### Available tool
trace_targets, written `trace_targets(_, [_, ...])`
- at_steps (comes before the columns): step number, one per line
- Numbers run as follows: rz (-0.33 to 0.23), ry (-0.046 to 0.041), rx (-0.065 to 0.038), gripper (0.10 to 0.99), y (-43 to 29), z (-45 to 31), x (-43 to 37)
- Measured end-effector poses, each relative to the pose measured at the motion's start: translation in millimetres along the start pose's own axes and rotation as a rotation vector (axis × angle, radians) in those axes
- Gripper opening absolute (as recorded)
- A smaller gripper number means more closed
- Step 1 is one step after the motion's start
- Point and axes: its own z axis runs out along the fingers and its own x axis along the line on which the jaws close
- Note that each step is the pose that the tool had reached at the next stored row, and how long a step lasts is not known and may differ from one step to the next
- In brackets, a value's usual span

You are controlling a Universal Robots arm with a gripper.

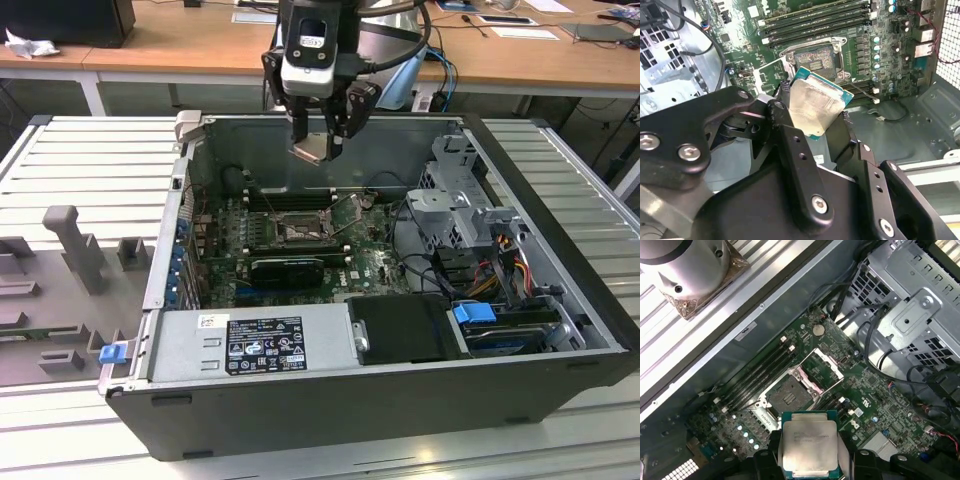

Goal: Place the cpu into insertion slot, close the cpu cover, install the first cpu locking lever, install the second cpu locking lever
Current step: 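Place the cpu into insertion slot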

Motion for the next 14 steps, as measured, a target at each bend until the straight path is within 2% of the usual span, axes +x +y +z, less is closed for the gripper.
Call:
trace_targets(10, [0.093, -0.0084, -0.002, 0.529, 0.0, 0.2, 0.0])
trace_targets(14, [0.160, -0.0145, -0.003, 0.529, -0.1, 1.6, 0.0])
